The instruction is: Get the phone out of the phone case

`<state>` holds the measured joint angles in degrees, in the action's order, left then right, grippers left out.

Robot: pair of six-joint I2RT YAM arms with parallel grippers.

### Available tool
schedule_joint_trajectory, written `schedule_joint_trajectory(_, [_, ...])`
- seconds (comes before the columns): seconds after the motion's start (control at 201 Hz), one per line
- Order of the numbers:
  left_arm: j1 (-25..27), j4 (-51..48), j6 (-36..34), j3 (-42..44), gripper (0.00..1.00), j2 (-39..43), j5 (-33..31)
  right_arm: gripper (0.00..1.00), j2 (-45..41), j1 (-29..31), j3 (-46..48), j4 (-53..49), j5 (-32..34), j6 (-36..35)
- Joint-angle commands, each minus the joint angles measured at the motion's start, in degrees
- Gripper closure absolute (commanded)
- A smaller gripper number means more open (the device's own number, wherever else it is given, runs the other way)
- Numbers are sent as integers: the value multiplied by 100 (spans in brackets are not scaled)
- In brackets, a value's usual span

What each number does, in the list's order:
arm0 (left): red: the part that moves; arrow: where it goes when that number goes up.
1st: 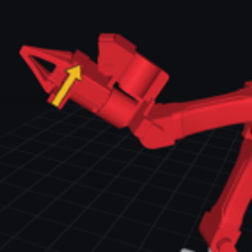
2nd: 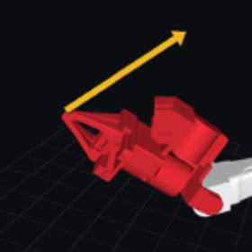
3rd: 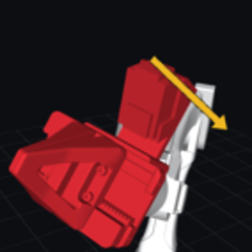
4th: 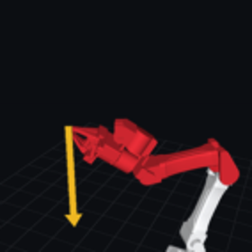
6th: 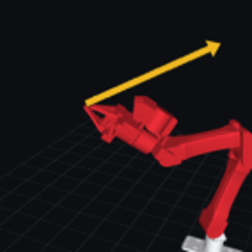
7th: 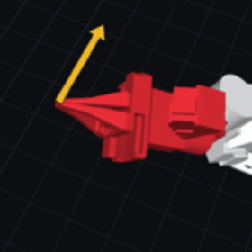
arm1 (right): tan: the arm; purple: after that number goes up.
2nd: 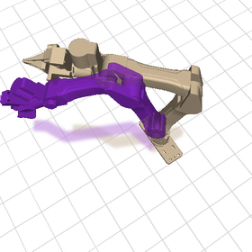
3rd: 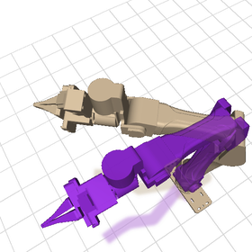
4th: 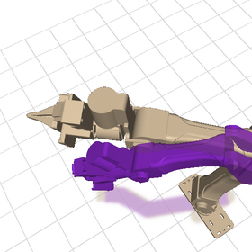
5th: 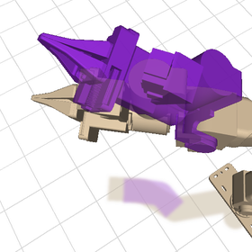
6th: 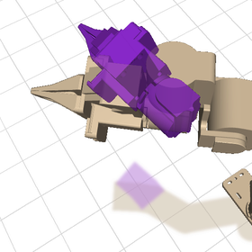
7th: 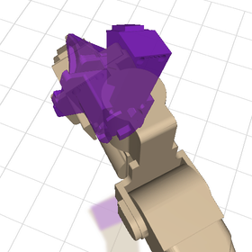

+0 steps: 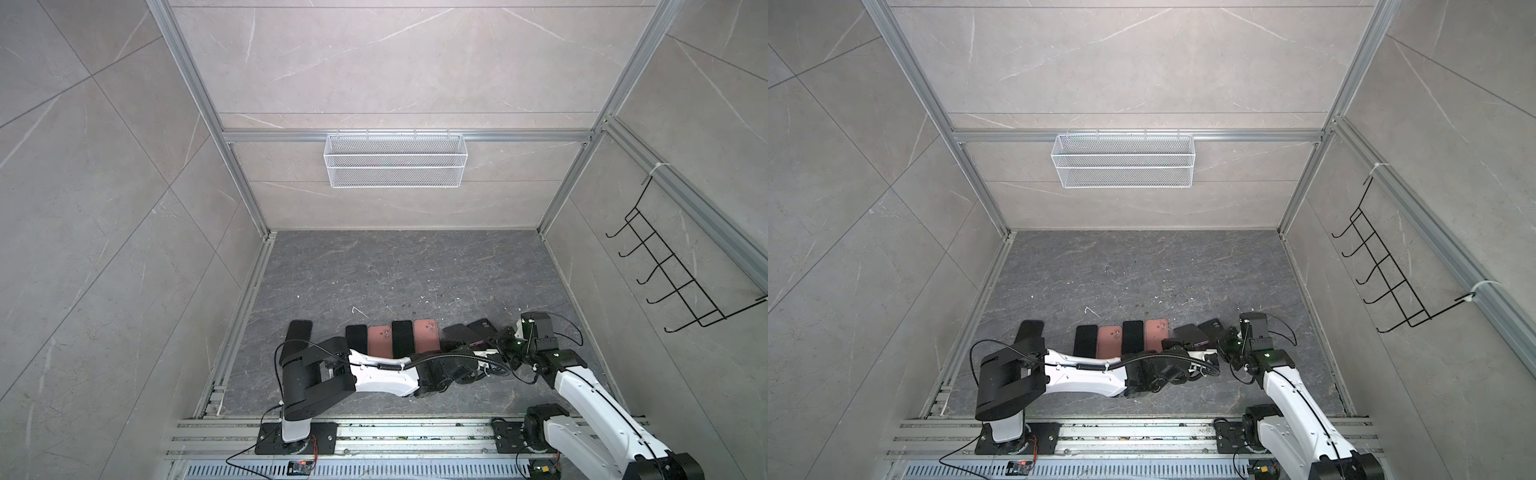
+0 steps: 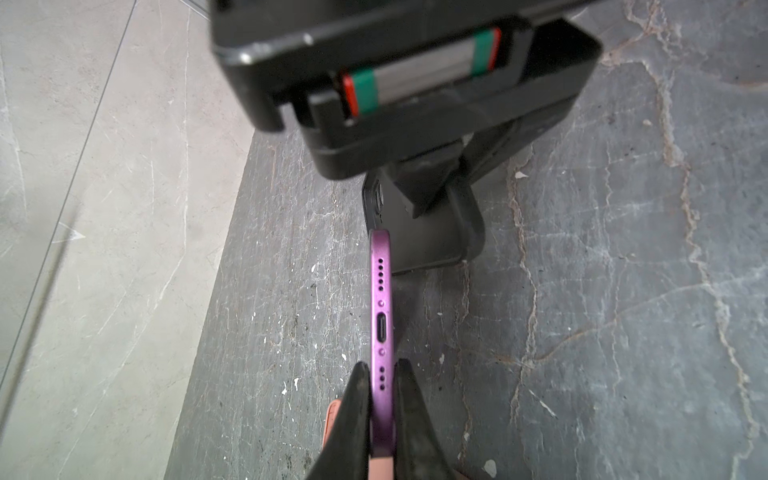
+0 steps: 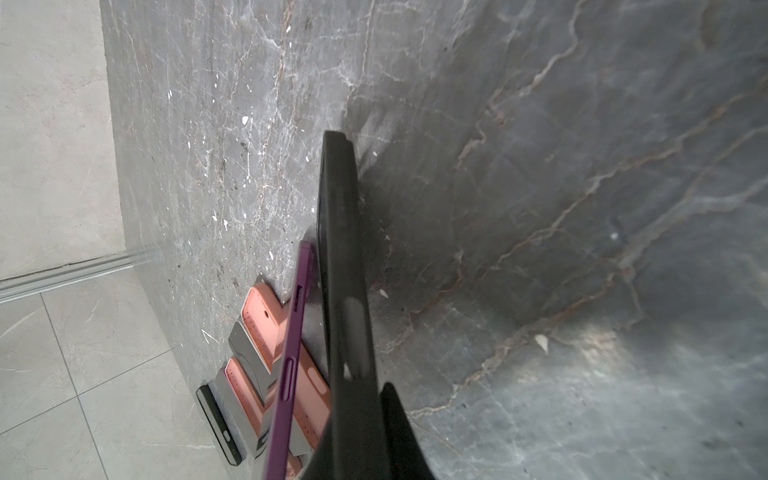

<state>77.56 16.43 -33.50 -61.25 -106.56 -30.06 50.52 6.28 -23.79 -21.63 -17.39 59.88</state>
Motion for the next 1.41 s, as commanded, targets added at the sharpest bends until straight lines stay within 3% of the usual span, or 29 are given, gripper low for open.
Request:
schedule_joint_trajectory(0.0, [32,-72,-44,62,100,-281,-46,84,-16,-39,68,-28,26,-124])
schedule_joint_trajectory(0.304, [85,-237,169,42,100,-670,-221,81,-91,-65,171,-52,60,-112])
schedule_joint_trajectory(0.478, [132,-378,412,18,82,-747,-228,75,-72,-64,334,90,79,-57])
schedule_joint_trajectory(0.558, [137,-384,506,43,80,-800,-278,70,-17,-66,389,158,73,-29])
schedule_joint_trajectory(0.787, [187,-338,696,74,75,-805,-364,69,210,-63,559,637,63,103])
schedule_joint_trajectory(0.931, [185,-293,837,118,63,-728,-408,69,449,-63,709,973,14,354])
schedule_joint_trajectory(1.056, [185,-268,978,62,42,-546,-545,68,607,-61,814,1153,-85,420])
schedule_joint_trajectory(1.101, [181,-282,1030,32,35,-439,-544,65,604,-59,824,1109,-103,403])
schedule_joint_trajectory(1.315, [172,-447,1398,44,25,271,-517,33,-152,-64,806,203,-49,337])
schedule_joint_trajectory(1.404, [167,-464,1573,156,20,602,-584,26,-642,-63,694,-349,50,240])
